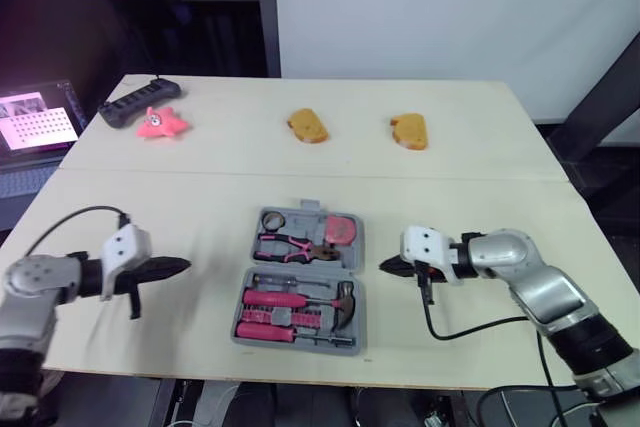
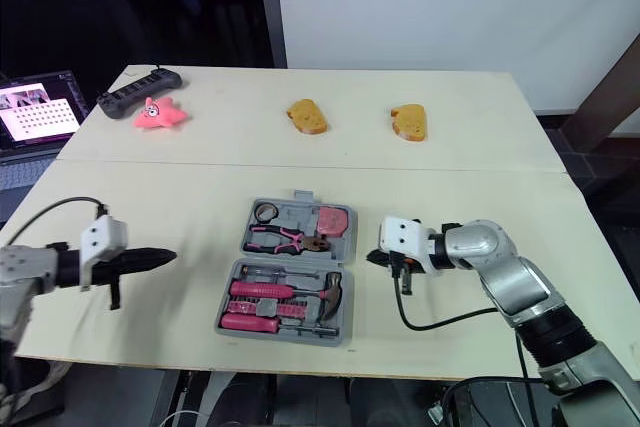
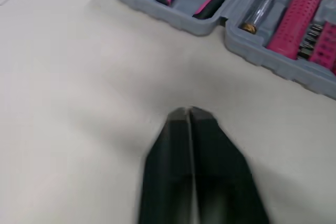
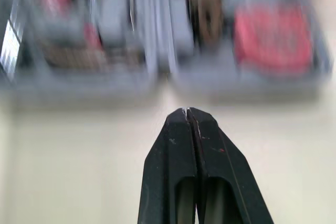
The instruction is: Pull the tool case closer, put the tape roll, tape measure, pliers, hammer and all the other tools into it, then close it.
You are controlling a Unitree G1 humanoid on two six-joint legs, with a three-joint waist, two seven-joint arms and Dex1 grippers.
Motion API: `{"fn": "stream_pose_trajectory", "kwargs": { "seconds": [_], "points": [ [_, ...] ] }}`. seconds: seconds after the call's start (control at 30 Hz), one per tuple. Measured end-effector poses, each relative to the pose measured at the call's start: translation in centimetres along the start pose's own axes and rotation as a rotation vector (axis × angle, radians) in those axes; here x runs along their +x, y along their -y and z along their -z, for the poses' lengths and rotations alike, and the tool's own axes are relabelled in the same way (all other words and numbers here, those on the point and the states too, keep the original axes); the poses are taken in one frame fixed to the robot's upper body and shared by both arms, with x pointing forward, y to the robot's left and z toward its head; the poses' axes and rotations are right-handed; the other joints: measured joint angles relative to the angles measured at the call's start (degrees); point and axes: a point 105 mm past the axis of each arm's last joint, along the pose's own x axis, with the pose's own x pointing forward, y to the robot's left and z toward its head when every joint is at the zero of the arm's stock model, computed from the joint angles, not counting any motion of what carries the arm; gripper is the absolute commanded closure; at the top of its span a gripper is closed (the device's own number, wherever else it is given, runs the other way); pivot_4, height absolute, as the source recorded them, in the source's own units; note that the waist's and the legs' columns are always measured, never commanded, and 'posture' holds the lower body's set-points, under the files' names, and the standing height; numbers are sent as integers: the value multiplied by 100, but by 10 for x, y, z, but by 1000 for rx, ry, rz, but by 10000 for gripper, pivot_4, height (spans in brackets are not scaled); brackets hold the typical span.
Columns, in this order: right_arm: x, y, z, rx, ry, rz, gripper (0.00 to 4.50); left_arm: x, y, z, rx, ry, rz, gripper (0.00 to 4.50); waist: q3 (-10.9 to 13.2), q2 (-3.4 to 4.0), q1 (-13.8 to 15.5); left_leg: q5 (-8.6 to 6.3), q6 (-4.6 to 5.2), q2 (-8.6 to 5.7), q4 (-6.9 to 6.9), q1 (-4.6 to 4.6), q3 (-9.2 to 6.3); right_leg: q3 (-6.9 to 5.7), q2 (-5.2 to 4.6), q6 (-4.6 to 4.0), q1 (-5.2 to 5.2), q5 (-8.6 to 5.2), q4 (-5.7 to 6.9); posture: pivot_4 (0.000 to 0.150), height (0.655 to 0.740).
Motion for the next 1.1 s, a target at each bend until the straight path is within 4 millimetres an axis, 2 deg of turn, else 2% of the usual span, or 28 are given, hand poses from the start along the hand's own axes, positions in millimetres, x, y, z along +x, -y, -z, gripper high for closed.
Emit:
{"fn": "stream_pose_trajectory", "kwargs": {
  "seconds": [0.2,0.5,0.6,0.7,0.9,1.1],
  "points": [
    [24,-8,10,-38,-6,-23,45000,31,-7,0,63,12,64,44860,0,0,-65,0,0,0,4,1,-5,-1,2,1,1,1,11,1500,7400],
    [35,3,3,-90,1,-5,45000,59,4,10,65,-7,146,44860,-1,0,-66,1,0,0,6,5,-10,-2,3,2,4,1,20,1500,7400],
    [39,4,0,-102,6,-8,45000,64,3,7,78,0,156,44860,-1,0,-63,1,0,0,6,8,-11,-3,3,2,9,1,20,1500,7400],
    [44,2,-4,-110,18,-25,45000,78,9,0,86,31,193,44860,-2,0,-62,1,0,-1,7,9,-12,-4,3,2,11,1,21,1500,7400],
    [57,-9,-18,-83,49,-79,45000,86,11,-5,58,45,214,44860,-2,0,-66,1,0,-1,7,10,-17,-5,4,2,10,1,28,1500,7400],
    [57,-8,-18,-66,39,-78,45000,90,13,-5,10,53,227,44860,-2,0,-62,1,0,-2,8,10,-18,-7,3,2,12,1,28,1500,7400]
  ]
}}
